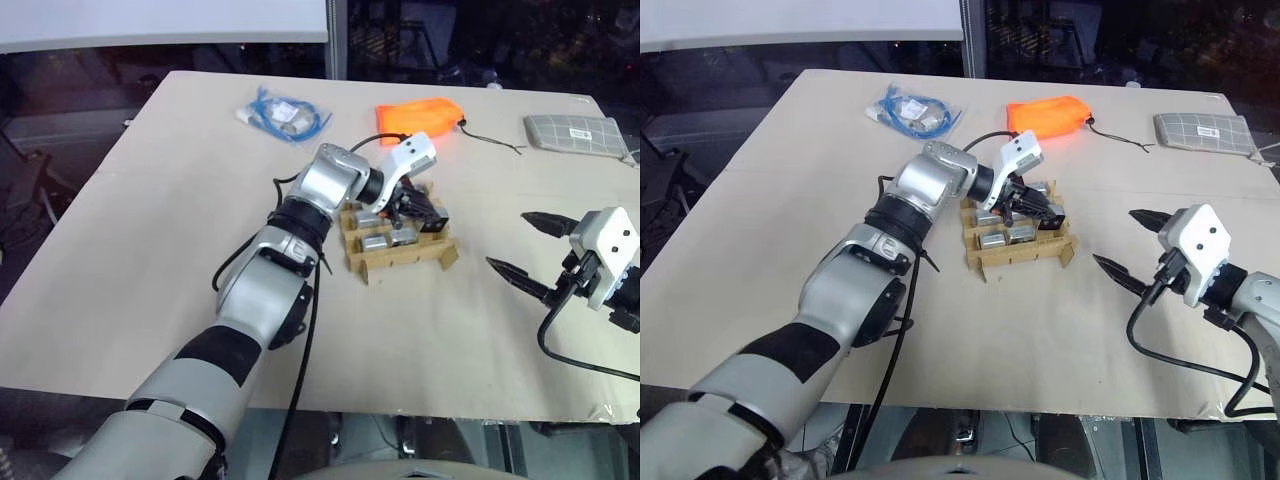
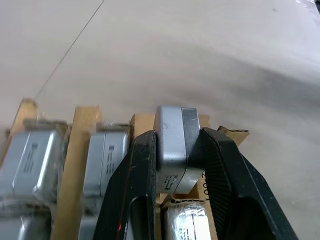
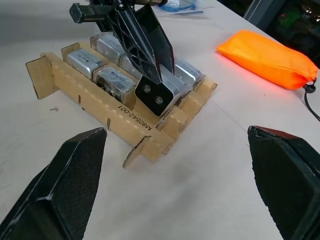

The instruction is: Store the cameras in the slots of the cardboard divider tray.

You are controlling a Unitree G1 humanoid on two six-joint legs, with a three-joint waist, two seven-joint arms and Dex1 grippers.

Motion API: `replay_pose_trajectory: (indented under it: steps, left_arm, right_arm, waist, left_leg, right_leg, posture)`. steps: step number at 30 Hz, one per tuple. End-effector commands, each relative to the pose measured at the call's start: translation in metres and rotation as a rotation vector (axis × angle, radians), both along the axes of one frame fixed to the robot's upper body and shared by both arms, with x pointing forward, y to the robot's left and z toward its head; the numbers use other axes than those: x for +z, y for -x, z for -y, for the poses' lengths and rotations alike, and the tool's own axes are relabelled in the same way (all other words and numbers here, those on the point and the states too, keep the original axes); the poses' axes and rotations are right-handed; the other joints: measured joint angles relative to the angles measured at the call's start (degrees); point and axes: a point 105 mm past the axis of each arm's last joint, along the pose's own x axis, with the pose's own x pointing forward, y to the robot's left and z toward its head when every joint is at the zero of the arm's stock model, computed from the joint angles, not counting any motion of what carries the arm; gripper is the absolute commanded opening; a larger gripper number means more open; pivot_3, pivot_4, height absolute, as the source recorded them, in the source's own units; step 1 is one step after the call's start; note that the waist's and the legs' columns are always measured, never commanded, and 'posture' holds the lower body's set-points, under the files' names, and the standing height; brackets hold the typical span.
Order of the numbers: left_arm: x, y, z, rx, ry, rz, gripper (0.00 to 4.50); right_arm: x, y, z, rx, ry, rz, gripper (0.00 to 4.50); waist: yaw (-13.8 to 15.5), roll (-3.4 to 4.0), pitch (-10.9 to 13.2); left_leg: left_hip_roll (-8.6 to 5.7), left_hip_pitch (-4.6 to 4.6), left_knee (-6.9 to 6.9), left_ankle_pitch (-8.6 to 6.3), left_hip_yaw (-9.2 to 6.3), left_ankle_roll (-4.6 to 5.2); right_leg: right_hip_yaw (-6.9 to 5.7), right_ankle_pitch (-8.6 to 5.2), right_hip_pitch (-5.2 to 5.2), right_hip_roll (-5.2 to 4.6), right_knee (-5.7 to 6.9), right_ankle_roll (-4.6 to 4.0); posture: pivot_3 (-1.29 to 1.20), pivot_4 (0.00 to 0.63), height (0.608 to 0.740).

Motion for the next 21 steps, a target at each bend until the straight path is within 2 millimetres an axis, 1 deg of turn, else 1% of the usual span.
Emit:
replay_pose_trajectory:
  steps: [1,4,12,14,18,21]
  left_arm:
    - [0.005,0.001,0.005,0.009,0.038,0.018,0.78]
    - [-0.001,0.002,0.005,0.023,0.04,0.017,0.78]
    - [-0.007,0.01,0.005,0.035,0.06,-0.035,0.78]
    - [-0.006,0.01,0.006,0.043,0.07,-0.031,0.78]
    - [0.0,0.009,0.01,0.059,0.108,-0.018,0.78]
    - [0.0,0.009,0.009,0.064,0.1,0.002,0.78]
  right_arm:
    - [0.008,0.0,-0.004,0.01,0.003,0.047,4.5]
    - [0.008,0.0,-0.004,0.009,0.003,0.048,4.5]
    - [0.006,0.003,-0.005,0.008,0.001,0.044,4.5]
    - [0.006,0.003,-0.005,0.009,0.001,0.044,4.5]
    - [0.005,0.002,-0.005,0.013,0.001,0.043,4.5]
    - [0.005,0.002,-0.005,0.014,0.0,0.044,4.5]
  waist:
    - [0.0,0.0,0.0]
    - [0.02,0.01,-0.01]
    - [0.05,0.01,-0.01]
    - [0.01,0.01,0.0]
    - [0.05,0.0,0.0]
    - [0.05,0.0,0.0]
  left_leg:
    - [0.0,0.0,0.0,0.0,0.0,0.0]
    - [0.0,0.01,0.0,0.0,0.0,0.0]
    - [0.0,0.02,0.0,0.0,-0.01,-0.01]
    - [0.0,0.02,0.0,0.0,0.0,-0.01]
    - [0.0,0.01,0.0,0.0,0.0,-0.01]
    - [-0.01,0.0,0.0,0.0,0.0,-0.01]
  right_leg:
    - [0.0,0.0,0.0,0.0,0.0,0.0]
    - [0.0,0.0,0.0,-0.01,0.01,0.0]
    - [0.0,0.0,0.02,-0.01,0.01,0.0]
    - [0.0,0.0,0.01,-0.02,0.01,0.0]
    - [0.0,0.0,0.0,-0.01,0.01,0.0]
    - [0.0,0.0,0.0,-0.02,0.0,0.0]
  posture:
    - [0.0,0.15,0.74]
    - [0.0,0.15,0.74]
    - [0.0,0.15,0.74]
    - [0.0,0.15,0.74]
    - [0.0,0.15,0.74]
    - [0.0,0.15,0.74]
